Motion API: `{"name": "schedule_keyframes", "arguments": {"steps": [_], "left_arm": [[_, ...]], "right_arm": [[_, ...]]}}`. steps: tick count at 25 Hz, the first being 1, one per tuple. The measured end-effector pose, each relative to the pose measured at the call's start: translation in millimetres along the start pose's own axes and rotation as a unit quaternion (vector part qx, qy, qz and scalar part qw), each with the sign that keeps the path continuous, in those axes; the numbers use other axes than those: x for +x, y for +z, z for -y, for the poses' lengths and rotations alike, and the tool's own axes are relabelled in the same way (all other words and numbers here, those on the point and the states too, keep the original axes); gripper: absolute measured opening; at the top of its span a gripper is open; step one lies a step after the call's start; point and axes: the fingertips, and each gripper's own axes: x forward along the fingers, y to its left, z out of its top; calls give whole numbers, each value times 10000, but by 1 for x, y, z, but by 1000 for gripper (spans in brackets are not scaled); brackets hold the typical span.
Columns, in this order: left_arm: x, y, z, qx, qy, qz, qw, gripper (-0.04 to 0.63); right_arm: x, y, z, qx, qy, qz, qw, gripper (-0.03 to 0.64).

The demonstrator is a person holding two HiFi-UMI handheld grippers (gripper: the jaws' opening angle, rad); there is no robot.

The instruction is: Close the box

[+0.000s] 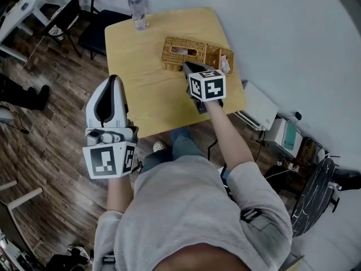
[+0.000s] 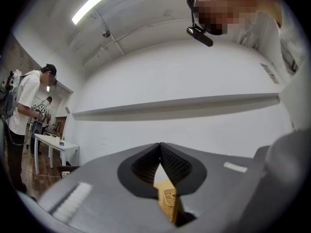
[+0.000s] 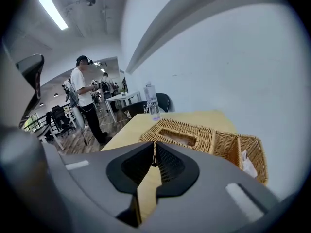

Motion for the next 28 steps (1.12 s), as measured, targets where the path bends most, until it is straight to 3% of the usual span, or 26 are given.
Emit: {"name": "schedule_keyframes", "arguments": {"steps": [14, 28], "left_arm": [[24, 24, 26, -56, -446, 383, 9983, 58], [34, 42, 44, -7, -759, 575, 9955, 58]], "right_arm": [[-86, 61, -11, -477, -413, 1392, 9883, 17], [-155, 93, -14, -853, -848, 2153, 9691, 18]]}}
